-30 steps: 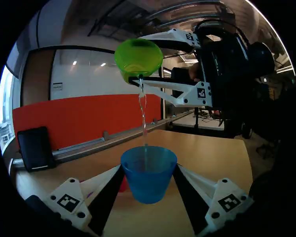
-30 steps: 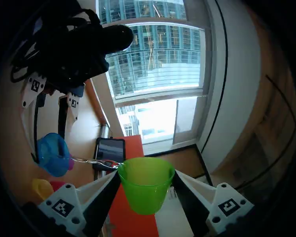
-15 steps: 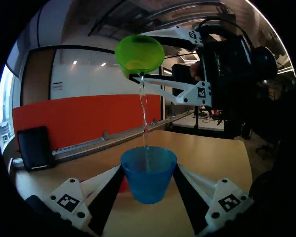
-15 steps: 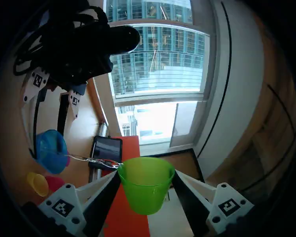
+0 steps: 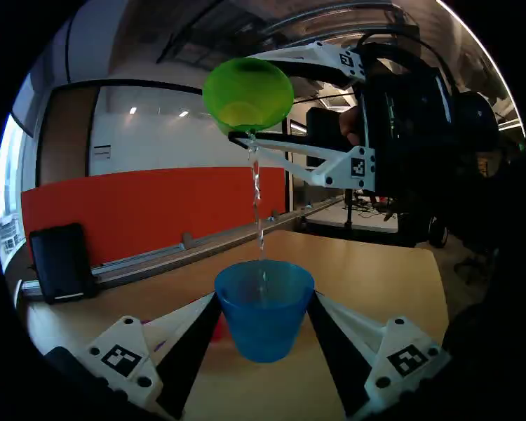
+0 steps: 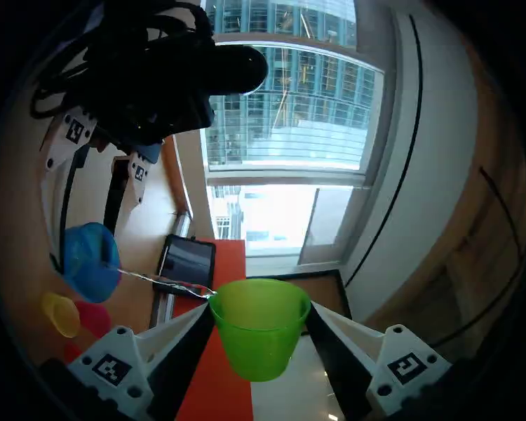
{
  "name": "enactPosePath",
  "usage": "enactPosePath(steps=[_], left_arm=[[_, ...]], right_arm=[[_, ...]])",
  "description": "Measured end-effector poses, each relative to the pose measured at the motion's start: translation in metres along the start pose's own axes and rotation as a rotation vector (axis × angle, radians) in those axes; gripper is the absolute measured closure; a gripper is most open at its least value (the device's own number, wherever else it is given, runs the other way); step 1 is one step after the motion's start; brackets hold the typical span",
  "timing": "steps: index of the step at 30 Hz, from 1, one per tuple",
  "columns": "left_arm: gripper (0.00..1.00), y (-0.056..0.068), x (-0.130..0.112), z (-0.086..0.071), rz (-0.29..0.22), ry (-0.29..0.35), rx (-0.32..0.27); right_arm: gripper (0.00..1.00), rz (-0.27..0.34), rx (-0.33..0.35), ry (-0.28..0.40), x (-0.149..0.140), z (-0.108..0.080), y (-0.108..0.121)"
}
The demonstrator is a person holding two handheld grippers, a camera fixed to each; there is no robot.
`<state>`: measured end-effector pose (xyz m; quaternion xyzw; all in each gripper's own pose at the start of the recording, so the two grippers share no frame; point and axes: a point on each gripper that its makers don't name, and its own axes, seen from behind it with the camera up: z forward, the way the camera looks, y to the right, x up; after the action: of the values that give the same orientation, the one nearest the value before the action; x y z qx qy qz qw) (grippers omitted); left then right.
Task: Pour water
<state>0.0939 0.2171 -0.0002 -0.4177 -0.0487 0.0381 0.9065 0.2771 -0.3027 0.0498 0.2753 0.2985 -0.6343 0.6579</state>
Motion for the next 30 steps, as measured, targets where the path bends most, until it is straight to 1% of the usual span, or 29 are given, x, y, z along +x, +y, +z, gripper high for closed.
enactPosePath(steps=[5,17,23,26,30], left_arm=[[0.15,0.0000,0.0005,0.0006,0.000,0.000,0.000],[0.15,-0.0016,0.0006,0.0018,-0.006,0.003,0.001],[0.15,-0.0027,0.0020,0.0015,-0.005,0.005,0.004],[0.15,-0.0030,0.0027,0.0011,-0.005,0.006,0.004],[0.15,-0.0039,0.0036,0.0010,-0.003,0.009,0.007]], right_arm=[[0.09,-0.030,0.003,0.002,0.0037,0.0015,-0.0023],[0.09,-0.067,0.011,0.004,0.0074,0.0024,-0.0081],[0.09,-0.062,0.011,0.006,0.0064,0.0032,-0.0088],[0.09,-0.048,0.011,0.009,0.0062,0.0033,-0.0096],[0.09,0.003,0.011,0.008,0.0034,0.0032,-0.0102]])
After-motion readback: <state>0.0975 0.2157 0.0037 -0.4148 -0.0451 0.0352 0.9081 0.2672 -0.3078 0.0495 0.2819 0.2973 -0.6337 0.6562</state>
